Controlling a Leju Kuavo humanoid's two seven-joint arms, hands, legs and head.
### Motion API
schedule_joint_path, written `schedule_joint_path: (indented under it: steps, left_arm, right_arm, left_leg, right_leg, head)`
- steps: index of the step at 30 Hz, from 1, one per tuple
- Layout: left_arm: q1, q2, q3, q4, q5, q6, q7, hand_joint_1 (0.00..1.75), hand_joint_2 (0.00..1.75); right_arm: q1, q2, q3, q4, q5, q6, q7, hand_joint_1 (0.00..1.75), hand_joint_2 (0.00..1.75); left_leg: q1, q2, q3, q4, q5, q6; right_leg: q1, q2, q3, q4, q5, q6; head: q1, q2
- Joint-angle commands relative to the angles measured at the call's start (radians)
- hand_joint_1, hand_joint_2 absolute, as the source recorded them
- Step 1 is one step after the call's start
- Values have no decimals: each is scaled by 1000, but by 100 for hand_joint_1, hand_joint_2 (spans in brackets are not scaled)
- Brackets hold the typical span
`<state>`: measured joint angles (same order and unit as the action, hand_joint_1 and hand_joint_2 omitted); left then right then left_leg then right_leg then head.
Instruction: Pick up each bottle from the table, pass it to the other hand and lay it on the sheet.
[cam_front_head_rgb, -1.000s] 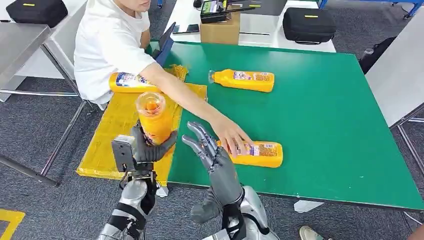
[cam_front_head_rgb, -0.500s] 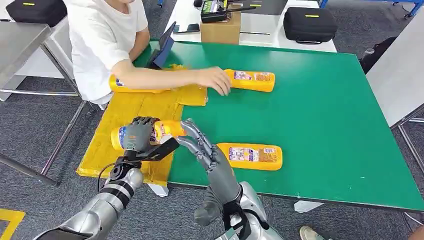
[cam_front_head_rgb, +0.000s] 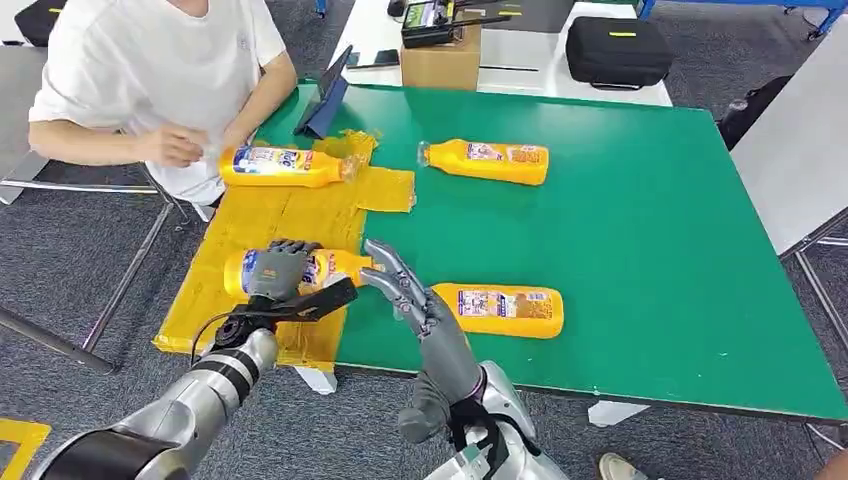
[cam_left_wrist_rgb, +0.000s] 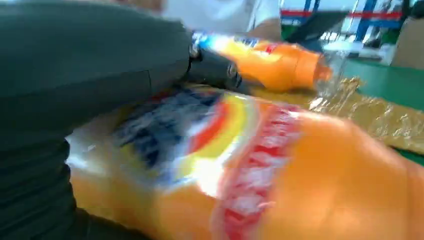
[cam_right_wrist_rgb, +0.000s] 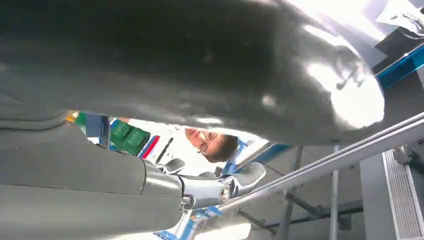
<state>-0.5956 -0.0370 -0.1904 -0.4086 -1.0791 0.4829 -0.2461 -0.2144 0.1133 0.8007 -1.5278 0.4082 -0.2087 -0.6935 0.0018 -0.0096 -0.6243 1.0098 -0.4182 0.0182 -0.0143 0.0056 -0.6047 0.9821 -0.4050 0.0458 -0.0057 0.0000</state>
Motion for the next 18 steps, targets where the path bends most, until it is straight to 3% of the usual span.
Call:
schedule_joint_path:
  steps: [1, 2, 8, 11, 13, 14, 18]
  left_arm:
    - [-19, 2, 20, 92, 23, -52, -34, 0, 0]
    - [-22, -5, 49, 91, 63, -112, -75, 0, 0]
    - [-49, -53, 248, 23, 386, -493, -292, 0, 0]
    - [-38, -93, 352, -79, 583, -566, -395, 0, 0]
    - [9, -157, 446, -268, 809, -590, -426, 0, 0]
    - [43, -182, 469, -377, 932, -611, -405, 0, 175]
    - [129, -206, 444, -617, 1199, -657, -326, 0, 175]
  right_arm:
    - [-19, -21, -26, 72, -8, 12, -5, 0, 0]
    - [-19, -19, -30, 73, -8, 15, -5, 0, 0]
    - [-45, -21, -32, 99, -61, 30, -5, 0, 0]
    - [-50, -25, -32, 109, -35, -1, -5, 0, 0]
    - [-29, -22, -73, 130, 34, -63, -5, 0, 0]
    - [-12, -17, -103, 128, 25, -65, -5, 0, 0]
    - [4, -26, -121, 111, 19, -65, -5, 0, 0]
  left_leg:
    - [1, 1, 4, -1, -1, -1]
    - [1, 2, 9, -1, -3, -1]
    - [1, -2, 6, 0, -2, -1]
    - [1, -9, 5, 0, 0, 0]
    - [1, -11, 4, 0, 1, 0]
    - [1, -12, 4, 1, 1, 0]
    - [0, -9, 2, 0, 2, 0]
  right_leg:
    - [1, 0, 4, -1, -1, -1]
    - [2, 0, 9, -2, -3, -3]
    - [1, -3, 8, -1, -2, -2]
    - [1, -9, 9, -1, -1, -2]
    - [1, -11, 9, -1, -1, -1]
    - [1, -11, 9, -1, -1, -1]
    - [0, -9, 5, -1, 0, 0]
  head:
    - [0, 0]
    - [0, 0]
    - [0, 0]
    - [0, 0]
    - [0, 0]
    - [0, 0]
    - [0, 0]
